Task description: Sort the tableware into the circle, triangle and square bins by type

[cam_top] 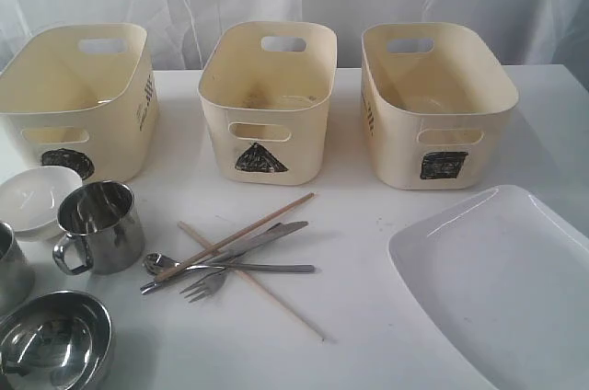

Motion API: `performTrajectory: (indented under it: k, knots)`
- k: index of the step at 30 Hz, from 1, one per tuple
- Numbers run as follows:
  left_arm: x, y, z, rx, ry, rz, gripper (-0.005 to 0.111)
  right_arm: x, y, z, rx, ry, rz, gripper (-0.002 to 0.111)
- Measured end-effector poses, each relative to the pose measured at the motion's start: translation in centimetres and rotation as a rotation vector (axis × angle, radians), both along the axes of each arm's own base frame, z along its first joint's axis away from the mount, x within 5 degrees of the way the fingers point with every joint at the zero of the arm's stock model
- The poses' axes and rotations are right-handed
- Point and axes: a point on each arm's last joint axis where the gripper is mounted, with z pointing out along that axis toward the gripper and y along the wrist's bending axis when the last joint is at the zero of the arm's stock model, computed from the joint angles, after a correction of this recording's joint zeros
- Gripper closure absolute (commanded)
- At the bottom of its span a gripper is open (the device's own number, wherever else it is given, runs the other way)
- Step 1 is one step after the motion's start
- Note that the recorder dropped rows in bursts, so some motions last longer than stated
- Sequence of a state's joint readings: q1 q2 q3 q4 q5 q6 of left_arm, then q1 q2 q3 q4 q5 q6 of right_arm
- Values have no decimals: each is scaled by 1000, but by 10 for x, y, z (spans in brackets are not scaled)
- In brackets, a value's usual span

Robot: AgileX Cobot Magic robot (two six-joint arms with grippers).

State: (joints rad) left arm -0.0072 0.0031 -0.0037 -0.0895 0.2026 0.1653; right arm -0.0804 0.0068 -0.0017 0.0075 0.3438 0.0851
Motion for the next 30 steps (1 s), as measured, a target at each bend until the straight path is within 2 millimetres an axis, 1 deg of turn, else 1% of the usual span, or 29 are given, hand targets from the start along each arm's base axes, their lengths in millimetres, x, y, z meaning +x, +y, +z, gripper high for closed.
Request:
performTrajectory:
  k: [19, 21, 22, 23, 25, 27, 29, 30]
  knots:
    - [0, 0, 0, 0, 2, 0, 107, 0, 0, 0, 0, 0, 0, 108]
    - [2, 0, 5, -23, -56, 8, 107, 0, 0, 0, 0, 0, 0, 108]
    - [3, 1, 13, -37, -135, 20, 107, 0, 0, 0, 0, 0, 0, 108]
    - [4, 2, 26, -20, -237, 30, 107, 0, 0, 0, 0, 0, 0, 108]
    - [3, 5, 46, -9, -395, 55, 107, 0, 0, 0, 0, 0, 0, 108]
    - [-1, 9, 68, -7, -612, 98, 107, 0, 0, 0, 0, 0, 0, 108]
    - [-4, 11, 77, -10, -715, 120, 107, 0, 0, 0, 0, 0, 0, 108]
    - [-5, 11, 78, -16, -728, 123, 107, 0, 0, 0, 0, 0, 0, 108]
